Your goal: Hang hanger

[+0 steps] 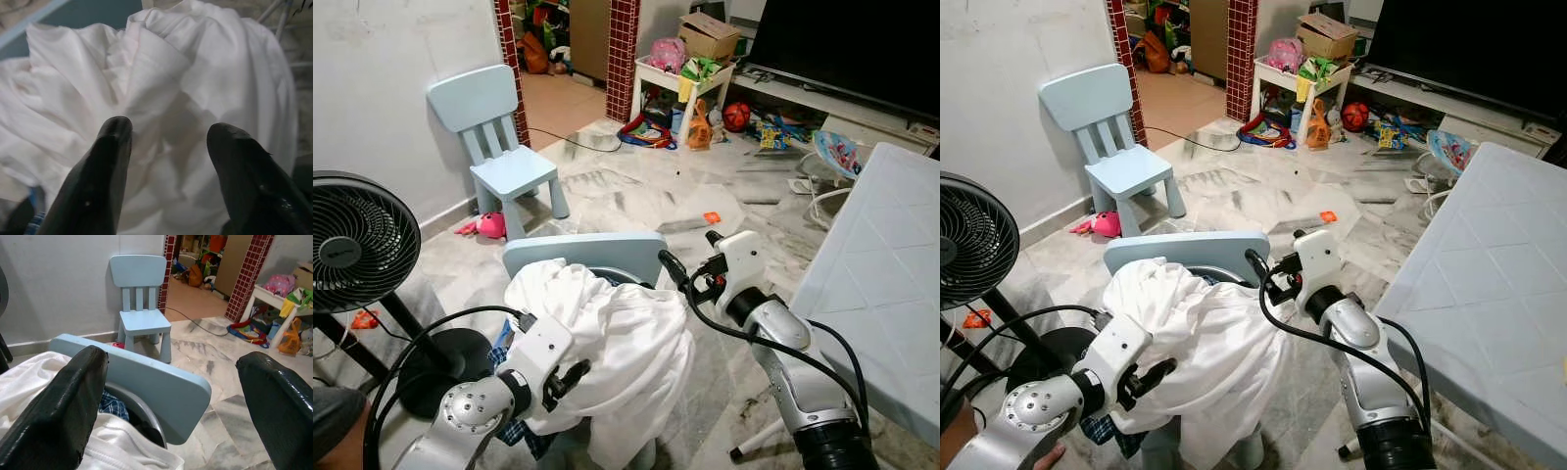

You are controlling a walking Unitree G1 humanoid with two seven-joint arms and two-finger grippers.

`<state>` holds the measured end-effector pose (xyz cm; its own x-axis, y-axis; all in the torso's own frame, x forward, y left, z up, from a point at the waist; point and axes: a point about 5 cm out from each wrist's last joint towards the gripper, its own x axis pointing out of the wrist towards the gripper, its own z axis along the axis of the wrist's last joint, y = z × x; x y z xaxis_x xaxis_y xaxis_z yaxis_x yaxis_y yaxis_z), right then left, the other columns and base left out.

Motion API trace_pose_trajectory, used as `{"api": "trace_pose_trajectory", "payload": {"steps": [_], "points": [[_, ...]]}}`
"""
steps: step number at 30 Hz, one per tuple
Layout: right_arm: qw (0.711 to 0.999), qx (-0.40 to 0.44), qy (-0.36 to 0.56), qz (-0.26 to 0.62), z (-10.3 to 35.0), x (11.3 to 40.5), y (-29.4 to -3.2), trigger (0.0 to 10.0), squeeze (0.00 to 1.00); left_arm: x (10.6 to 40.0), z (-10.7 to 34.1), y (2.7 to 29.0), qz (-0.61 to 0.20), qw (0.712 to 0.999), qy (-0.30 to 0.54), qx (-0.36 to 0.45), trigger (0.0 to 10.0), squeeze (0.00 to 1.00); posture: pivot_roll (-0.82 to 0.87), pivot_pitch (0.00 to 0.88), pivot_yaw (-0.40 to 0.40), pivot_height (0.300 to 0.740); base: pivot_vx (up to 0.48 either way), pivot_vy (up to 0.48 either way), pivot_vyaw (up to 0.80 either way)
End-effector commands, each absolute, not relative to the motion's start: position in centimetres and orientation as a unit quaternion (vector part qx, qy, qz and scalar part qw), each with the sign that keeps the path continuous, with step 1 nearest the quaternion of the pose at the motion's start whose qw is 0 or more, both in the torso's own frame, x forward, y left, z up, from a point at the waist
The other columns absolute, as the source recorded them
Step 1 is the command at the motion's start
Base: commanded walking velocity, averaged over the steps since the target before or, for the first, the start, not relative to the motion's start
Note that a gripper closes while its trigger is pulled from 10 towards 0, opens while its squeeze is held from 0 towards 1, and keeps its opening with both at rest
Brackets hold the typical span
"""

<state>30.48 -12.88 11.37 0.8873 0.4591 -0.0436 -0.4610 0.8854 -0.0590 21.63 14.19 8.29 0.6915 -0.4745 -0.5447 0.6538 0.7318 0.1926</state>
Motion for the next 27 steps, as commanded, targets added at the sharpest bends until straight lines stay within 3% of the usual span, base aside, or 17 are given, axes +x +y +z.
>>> {"api": "trace_pose_trajectory", "payload": {"steps": [1, 12, 13, 14, 15, 19, 20, 21, 22, 23, 27], "points": [[0.970, -0.039, 0.005, 0.239, 11.8, 30.8, -12.8, 10.0, 0.00, 22.4, 9.0, 14.0, -0.319, 0.899, 0.214, 0.209, 10.0, 1.00, 0.03, 0.000, -0.054, 0.740, 0.000, 0.000, 0.00], [0.970, -0.039, 0.002, 0.239, 11.7, 31.0, -12.5, 10.0, 0.00, 25.6, 8.5, 13.9, -0.320, 0.888, 0.187, 0.273, 10.0, 1.00, 0.03, 0.000, -0.050, 0.740, 0.000, 0.000, 0.00], [0.970, -0.039, 0.002, 0.239, 11.8, 31.0, -12.5, 10.0, 0.00, 25.9, 8.4, 13.7, -0.326, 0.885, 0.187, 0.276, 10.0, 0.91, 0.02, 0.000, -0.049, 0.740, 0.000, 0.000, 0.00], [0.970, -0.038, 0.001, 0.239, 11.8, 31.0, -12.5, 10.0, 0.00, 26.2, 8.4, 13.5, -0.331, 0.882, 0.187, 0.278, 10.0, 0.05, 0.02, 0.000, -0.049, 0.740, 0.000, 0.000, 0.00], [0.970, -0.039, 0.001, 0.238, 11.8, 31.0, -12.5, 10.0, 0.00, 26.4, 8.4, 13.2, -0.339, 0.879, 0.185, 0.279, 10.0, 0.00, 0.02, 0.000, -0.045, 0.740, 0.000, 0.000, 0.00], [0.971, -0.040, 0.000, 0.237, 11.8, 30.9, -12.5, 10.0, 0.00, 26.8, 8.8, 12.4, -0.352, 0.876, 0.176, 0.279, 10.0, 0.00, 0.01, 0.000, -0.040, 0.740, 0.000, 0.000, 0.00], [0.971, -0.040, 0.000, 0.235, 11.7, 30.9, -12.5, 10.0, 0.00, 26.6, 8.6, 12.0, -0.360, 0.874, 0.177, 0.273, 8.5, 0.00, 0.02, 0.000, -0.037, 0.740, 0.000, 0.000, 0.00], [0.971, -0.040, 0.000, 0.235, 11.7, 30.9, -12.5, 10.0, 0.00, 26.6, 8.4, 12.0, -0.363, 0.873, 0.179, 0.272, 8.5, 0.00, 0.02, 0.000, -0.037, 0.740, 0.000, 0.000, 0.00], [0.971, -0.040, 0.000, 0.234, 11.7, 30.8, -12.5, 10.0, 0.00, 26.5, 8.2, 12.1, -0.363, 0.873, 0.181, 0.272, 2.0, 0.00, 0.01, 0.000, -0.036, 0.740, 0.000, 0.000, 0.00], [0.971, -0.040, 0.000, 0.234, 11.7, 30.8, -12.5, 10.0, 0.00, 26.5, 7.9, 12.3, -0.359, 0.875, 0.182, 0.269, 0.0, 0.00, 0.01, 0.000, -0.036, 0.740, 0.000, 0.000, 0.00], [0.972, -0.039, 0.001, 0.232, 11.7, 30.9, -12.6, 10.0, 0.00, 26.6, 7.6, 13.4, -0.329, 0.893, 0.186, 0.243, 0.0, 0.00, 0.01, 0.000, -0.035, 0.740, 0.000, 0.000, 0.00]]}}
